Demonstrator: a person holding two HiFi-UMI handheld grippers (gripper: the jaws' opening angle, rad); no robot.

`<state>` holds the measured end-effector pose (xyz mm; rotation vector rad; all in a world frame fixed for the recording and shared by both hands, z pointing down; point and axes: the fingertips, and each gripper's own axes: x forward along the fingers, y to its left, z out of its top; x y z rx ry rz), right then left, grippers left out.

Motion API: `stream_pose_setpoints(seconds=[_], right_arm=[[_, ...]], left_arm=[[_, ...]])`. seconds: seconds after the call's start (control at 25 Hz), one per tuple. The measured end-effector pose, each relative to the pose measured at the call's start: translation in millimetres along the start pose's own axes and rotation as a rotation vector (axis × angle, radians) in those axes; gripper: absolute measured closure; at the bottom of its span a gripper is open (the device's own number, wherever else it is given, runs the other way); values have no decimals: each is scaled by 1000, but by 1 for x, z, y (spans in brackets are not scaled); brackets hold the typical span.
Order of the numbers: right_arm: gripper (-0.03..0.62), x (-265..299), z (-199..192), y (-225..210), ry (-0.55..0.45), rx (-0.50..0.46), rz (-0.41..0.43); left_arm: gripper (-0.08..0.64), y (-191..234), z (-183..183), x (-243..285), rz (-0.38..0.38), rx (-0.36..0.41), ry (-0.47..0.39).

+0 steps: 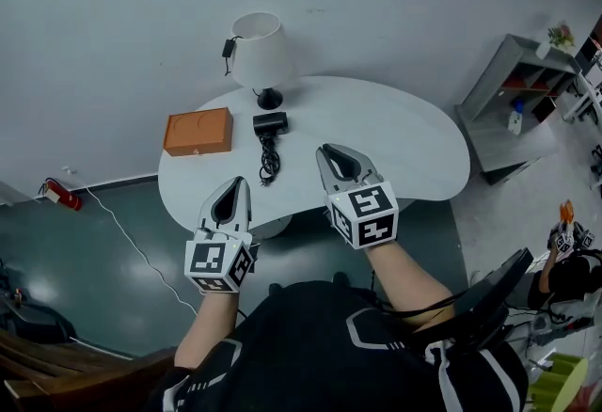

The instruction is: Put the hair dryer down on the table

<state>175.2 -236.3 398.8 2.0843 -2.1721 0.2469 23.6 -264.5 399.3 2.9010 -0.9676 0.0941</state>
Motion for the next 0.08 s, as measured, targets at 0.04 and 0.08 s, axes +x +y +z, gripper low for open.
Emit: stream_pose_setpoints(seconds=[0.04,0.08], right_arm=[[549,1,0,0,2,3,2],[549,1,-1,1,5,6,3]], left_arm=[[555,1,0,0,0,-1,0],[555,1,0,-1,1,-1,-1]])
